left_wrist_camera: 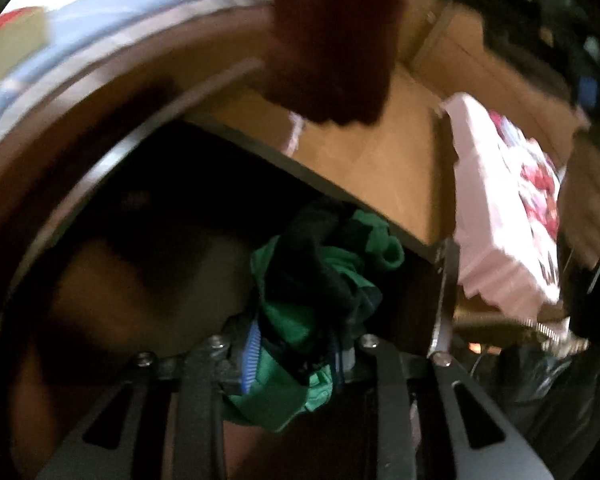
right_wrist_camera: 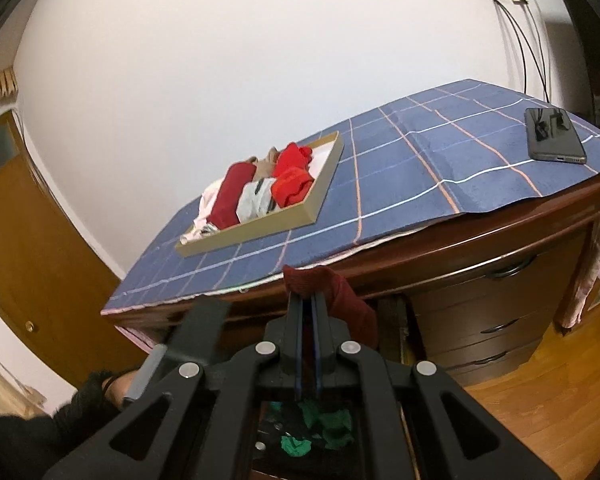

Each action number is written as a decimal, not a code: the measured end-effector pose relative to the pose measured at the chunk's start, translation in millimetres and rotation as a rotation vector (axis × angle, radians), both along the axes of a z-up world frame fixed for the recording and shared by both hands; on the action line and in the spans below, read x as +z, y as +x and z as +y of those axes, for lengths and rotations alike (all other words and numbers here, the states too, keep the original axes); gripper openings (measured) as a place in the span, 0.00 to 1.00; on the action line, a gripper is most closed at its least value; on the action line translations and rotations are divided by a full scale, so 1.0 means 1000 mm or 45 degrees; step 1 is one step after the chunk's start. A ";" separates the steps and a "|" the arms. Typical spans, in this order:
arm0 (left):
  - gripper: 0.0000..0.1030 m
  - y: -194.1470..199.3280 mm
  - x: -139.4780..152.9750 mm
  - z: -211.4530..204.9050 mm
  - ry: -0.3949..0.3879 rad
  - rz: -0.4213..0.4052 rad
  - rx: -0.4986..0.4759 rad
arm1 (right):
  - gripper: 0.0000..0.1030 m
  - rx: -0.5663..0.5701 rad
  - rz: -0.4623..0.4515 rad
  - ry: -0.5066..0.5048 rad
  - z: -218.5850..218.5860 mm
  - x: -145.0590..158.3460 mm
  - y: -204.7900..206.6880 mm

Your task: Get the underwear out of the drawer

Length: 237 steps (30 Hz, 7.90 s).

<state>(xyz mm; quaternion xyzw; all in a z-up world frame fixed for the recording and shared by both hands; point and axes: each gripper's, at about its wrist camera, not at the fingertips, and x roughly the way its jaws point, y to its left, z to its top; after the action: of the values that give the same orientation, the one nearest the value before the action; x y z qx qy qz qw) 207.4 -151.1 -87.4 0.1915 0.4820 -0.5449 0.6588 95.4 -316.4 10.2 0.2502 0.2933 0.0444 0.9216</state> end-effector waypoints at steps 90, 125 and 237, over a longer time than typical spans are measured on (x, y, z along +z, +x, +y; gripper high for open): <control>0.25 0.246 0.140 0.039 -0.146 -0.518 1.202 | 0.05 -0.064 0.162 -0.299 0.017 0.036 0.331; 0.52 0.283 0.114 0.026 0.000 -0.515 1.303 | 0.06 0.041 0.280 -0.209 0.023 0.011 0.356; 1.00 -0.073 0.143 0.174 -0.192 -0.892 1.468 | 0.78 -0.175 -0.446 -0.288 0.147 0.081 -0.049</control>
<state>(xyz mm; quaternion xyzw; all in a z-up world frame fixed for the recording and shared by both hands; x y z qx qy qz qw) 134.7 23.4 55.1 0.0228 0.2258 -0.0445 0.9729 46.8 -169.7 91.3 0.1531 0.1141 -0.0091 0.9816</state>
